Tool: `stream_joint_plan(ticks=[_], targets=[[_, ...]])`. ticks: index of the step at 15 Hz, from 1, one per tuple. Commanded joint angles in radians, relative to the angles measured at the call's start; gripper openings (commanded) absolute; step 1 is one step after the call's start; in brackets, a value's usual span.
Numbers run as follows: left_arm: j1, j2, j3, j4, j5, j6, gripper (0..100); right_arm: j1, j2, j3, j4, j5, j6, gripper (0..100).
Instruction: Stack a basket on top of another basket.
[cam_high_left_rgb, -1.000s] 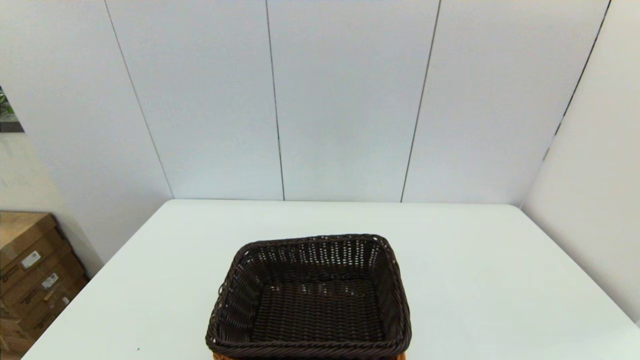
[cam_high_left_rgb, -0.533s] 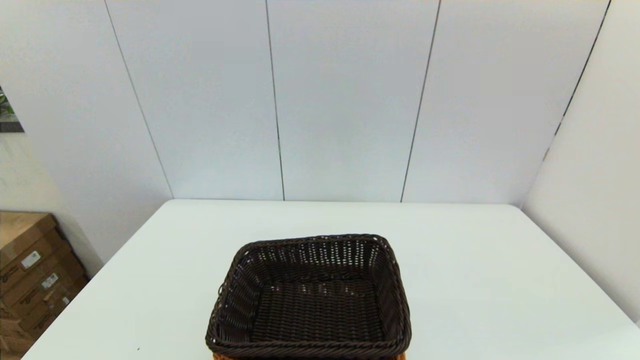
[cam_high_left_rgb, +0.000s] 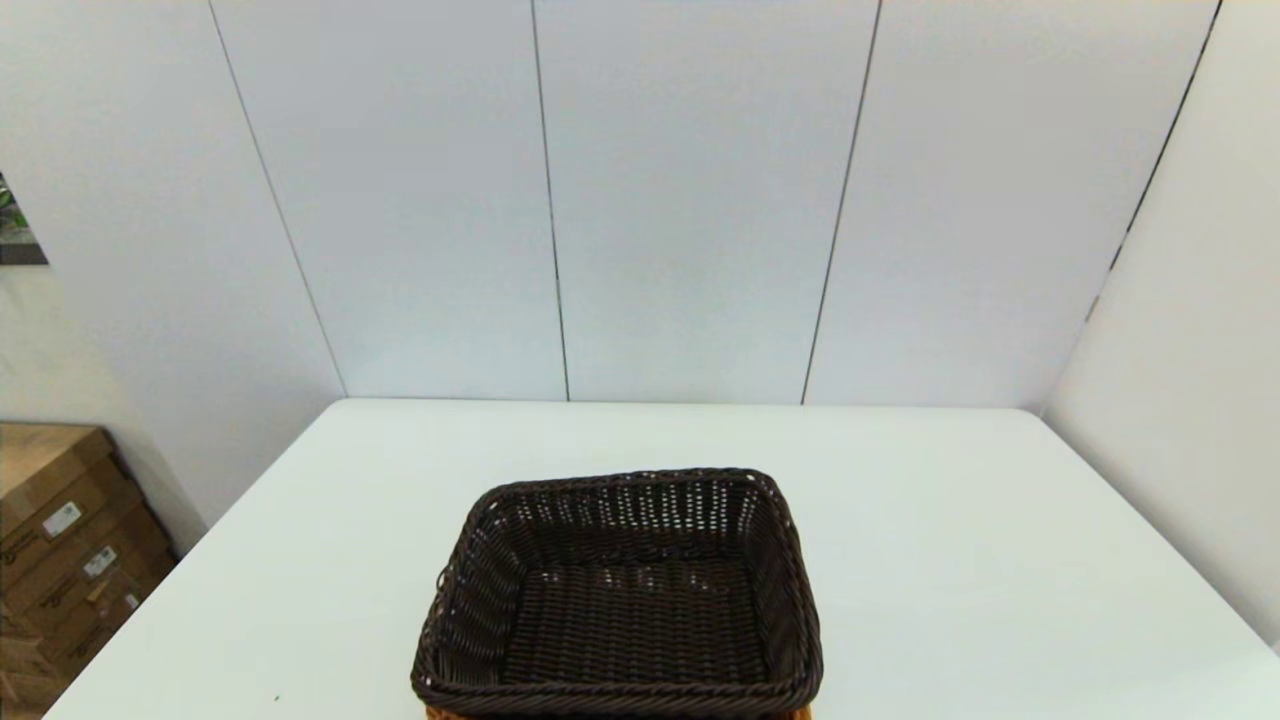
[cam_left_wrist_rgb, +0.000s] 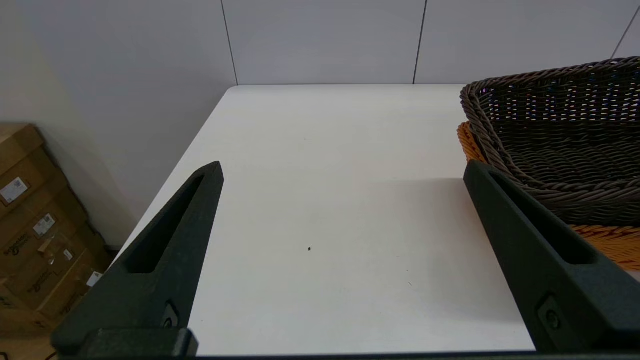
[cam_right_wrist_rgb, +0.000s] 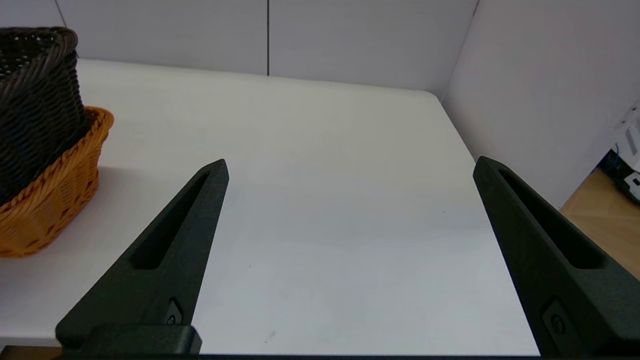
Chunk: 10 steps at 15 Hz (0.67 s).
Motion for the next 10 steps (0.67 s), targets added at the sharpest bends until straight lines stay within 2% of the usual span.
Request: stream_joint_plan(ticks=[1,3,5,10], targets=[[0.002,-0.002,0.002,0.000,0.000,0.000,100,0.000,0.000,0.029,-0.036,0.003,0.004,100],[0.000,-0.002,0.002,0.000,0.000,0.000,100,0.000,0.000,0.041,-0.065,0.014,-0.004,100],[0.000,-0.002,0.002,0.000,0.000,0.000,100,0.000,0.000,0.093,-0.122,0.060,-0.002,100],[0.000,-0.002,0.002,0.000,0.000,0.000,100,0.002,0.000,0.095,-0.124,0.064,0.019,100]])
